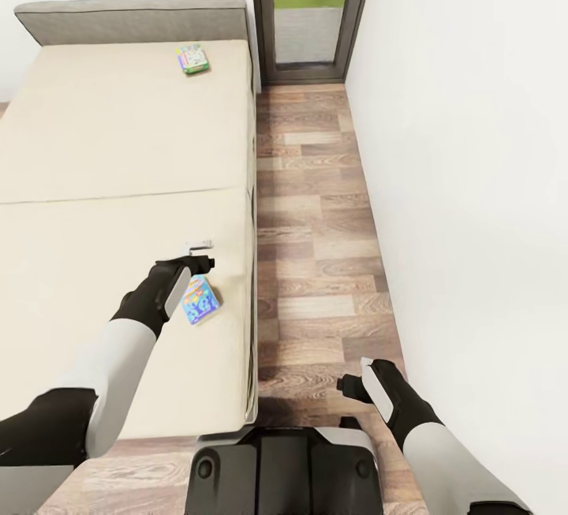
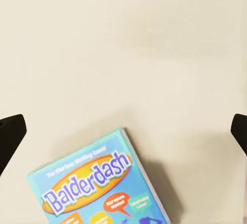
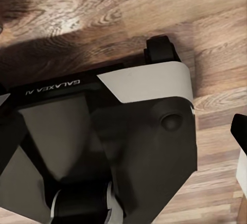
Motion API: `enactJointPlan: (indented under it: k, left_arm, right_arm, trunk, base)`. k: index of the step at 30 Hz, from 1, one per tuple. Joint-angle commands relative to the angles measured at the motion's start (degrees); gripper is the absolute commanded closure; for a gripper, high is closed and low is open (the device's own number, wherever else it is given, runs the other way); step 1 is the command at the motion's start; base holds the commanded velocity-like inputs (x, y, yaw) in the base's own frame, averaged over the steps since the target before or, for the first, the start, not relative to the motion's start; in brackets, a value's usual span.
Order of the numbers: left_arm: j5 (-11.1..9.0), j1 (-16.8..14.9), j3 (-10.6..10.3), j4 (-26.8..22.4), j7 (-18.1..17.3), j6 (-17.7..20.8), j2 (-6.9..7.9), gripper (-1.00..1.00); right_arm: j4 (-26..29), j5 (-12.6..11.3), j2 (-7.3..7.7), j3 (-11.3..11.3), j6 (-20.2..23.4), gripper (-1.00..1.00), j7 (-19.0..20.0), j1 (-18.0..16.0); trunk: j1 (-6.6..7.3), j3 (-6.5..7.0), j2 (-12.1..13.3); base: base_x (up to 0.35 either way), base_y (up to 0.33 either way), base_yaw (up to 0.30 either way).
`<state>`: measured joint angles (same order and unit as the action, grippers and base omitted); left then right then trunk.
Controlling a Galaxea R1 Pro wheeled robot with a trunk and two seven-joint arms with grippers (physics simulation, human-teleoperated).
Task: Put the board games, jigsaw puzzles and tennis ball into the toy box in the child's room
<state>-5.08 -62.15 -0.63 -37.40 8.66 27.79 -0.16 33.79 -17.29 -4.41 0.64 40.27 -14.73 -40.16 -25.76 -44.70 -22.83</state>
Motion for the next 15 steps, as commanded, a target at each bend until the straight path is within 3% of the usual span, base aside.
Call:
enactJointPlan:
  k: [1, 15]
  left_arm:
    - [-0.55, -0.24, -0.07, -0.10, 0.40, 0.40, -0.01, -1.00]
    - [-0.62, -0.85, -0.07, -0.19, 0.41, 0.68, -0.02, -1.00]
  right_arm:
    - [0.11, -0.61, -0.06, 0.06, 0.16, -1.00, -0.48, -0.01]
    - [0.27, -0.38, -0.23, -0.11, -0.24, -1.00, -0.50, 0.03]
  trunk:
    - [-0.03, -0.16, -0.09]
    - [-0.03, -1.24, -0.09]
  base:
    - [0.000, 0.000, 0.000]
    - [0.000, 0.000, 0.000]
